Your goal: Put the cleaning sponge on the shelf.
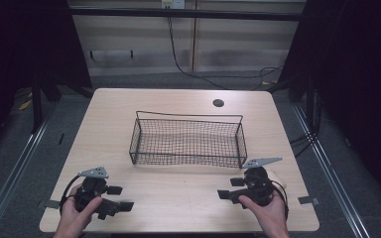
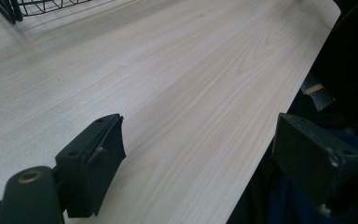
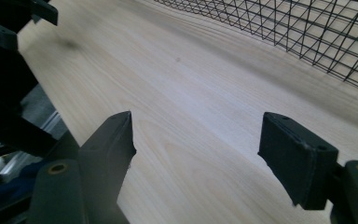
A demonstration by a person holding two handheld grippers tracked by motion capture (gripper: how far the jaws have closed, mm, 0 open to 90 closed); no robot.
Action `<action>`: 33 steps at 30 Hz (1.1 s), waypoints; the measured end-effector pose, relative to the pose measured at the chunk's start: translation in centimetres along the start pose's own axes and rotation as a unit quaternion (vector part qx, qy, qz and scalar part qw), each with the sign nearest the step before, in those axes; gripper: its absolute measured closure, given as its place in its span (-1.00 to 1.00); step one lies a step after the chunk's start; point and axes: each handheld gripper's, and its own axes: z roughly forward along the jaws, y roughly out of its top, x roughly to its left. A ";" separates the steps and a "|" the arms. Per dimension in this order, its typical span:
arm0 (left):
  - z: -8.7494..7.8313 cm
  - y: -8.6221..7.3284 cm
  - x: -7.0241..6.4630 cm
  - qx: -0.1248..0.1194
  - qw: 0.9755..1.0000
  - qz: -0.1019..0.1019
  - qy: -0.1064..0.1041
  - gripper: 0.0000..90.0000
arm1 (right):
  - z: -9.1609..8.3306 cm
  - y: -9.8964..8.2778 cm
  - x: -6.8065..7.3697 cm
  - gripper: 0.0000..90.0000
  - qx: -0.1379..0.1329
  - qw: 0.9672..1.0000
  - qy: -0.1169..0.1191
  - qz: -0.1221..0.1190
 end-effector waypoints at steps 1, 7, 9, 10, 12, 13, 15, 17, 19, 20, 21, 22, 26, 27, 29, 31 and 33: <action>0.0 0.0 0.0 0.001 1.000 0.000 -0.002 -0.64 | -0.1 0.0 -0.1 -0.46 0.000 1.000 0.000 0.003; 0.0 0.0 0.0 0.001 1.000 -0.001 -0.002 -0.64 | -1.0 0.4 -0.6 -0.54 -0.006 1.000 0.009 0.013; -0.1 0.0 0.0 0.002 1.000 -0.001 -0.002 -0.64 | -1.2 0.5 -0.8 -0.57 -0.006 1.000 0.020 0.018; 0.0 0.0 0.0 0.001 1.000 -0.001 0.000 -0.64 | -1.3 0.6 -0.8 -0.57 -0.005 1.000 0.022 0.020; -0.1 0.0 0.0 0.002 1.000 0.000 -0.001 -0.64 | -1.5 0.7 -0.9 -0.57 -0.001 0.999 0.031 0.023; -0.1 0.0 0.0 0.001 1.000 0.000 -0.001 -0.64 | -1.6 0.8 -1.0 -0.57 0.003 0.999 0.040 0.026; -0.1 0.0 0.0 0.001 1.000 0.001 -0.001 -0.64 | -1.8 1.0 -1.0 -0.52 0.005 0.999 0.045 0.027; -0.1 0.0 0.1 0.002 1.000 0.001 -0.001 -0.64 | -2.0 1.1 -1.0 -0.52 0.004 0.998 0.052 0.027; 0.0 0.0 0.0 0.002 1.000 0.000 0.000 -0.64 | -2.2 1.3 -1.1 -0.53 0.005 0.998 0.054 0.025; 0.0 0.0 0.0 0.002 1.000 0.000 0.000 -0.64 | -2.2 1.3 -1.1 -0.53 0.005 0.998 0.054 0.025; 0.0 0.0 0.1 0.002 1.000 0.001 0.000 -0.64 | -2.5 1.4 -1.1 -0.54 0.003 0.998 0.060 0.027; -0.1 0.0 0.0 0.001 1.000 -0.001 0.002 -0.64 | -2.6 1.5 -1.1 -0.54 0.002 0.998 0.066 0.025; 0.0 -0.1 0.0 0.000 1.000 -0.002 0.002 -0.64 | -3.2 1.7 -1.1 -0.58 0.003 0.998 0.066 0.022; 0.0 -0.1 0.0 -0.001 1.000 -0.003 0.003 -0.64 | -3.7 2.0 -1.0 -0.59 0.001 0.998 0.065 0.022; 0.0 -0.1 0.0 0.001 1.000 -0.002 0.005 -0.64 | -4.2 2.2 -1.0 -0.59 0.001 0.998 0.065 0.018; 0.1 -0.1 0.0 0.000 1.000 -0.004 0.004 -0.64 | -4.7 2.6 -1.0 -0.60 0.000 0.998 0.063 0.017; 0.0 -0.1 0.0 0.000 1.000 -0.003 0.004 -0.64 | -4.9 3.0 -1.2 -0.60 0.010 0.998 0.057 0.014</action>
